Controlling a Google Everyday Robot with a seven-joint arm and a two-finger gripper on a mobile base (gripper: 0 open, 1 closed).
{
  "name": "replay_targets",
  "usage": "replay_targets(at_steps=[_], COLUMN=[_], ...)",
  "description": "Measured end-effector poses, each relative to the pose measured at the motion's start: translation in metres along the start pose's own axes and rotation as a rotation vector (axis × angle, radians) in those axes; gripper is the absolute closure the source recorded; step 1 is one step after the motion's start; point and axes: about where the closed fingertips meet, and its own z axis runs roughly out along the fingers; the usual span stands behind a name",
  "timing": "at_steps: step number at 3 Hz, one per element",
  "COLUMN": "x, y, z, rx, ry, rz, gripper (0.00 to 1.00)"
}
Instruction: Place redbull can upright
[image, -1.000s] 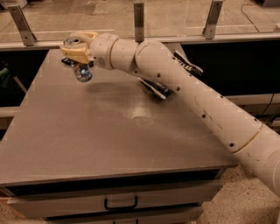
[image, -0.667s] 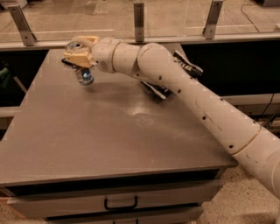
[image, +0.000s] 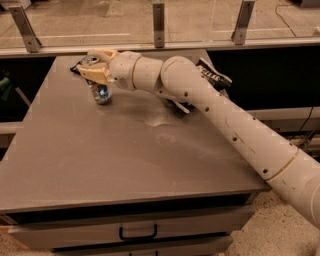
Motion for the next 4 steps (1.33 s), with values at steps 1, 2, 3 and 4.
replay_targets(at_steps=[1, 2, 3, 4], x=[0.002, 0.002, 0.001, -0.006], y=[-0.002, -0.003, -0.004, -0.011], z=[-0.011, -0.020, -0.025, -0.042], rx=[0.019, 0.037, 0.049, 0.069], ry=[-0.001, 0.005, 0.011, 0.062], rz=[-0.004, -0.009, -0.015, -0.036], gripper=[0.06, 0.00, 0.00, 0.00])
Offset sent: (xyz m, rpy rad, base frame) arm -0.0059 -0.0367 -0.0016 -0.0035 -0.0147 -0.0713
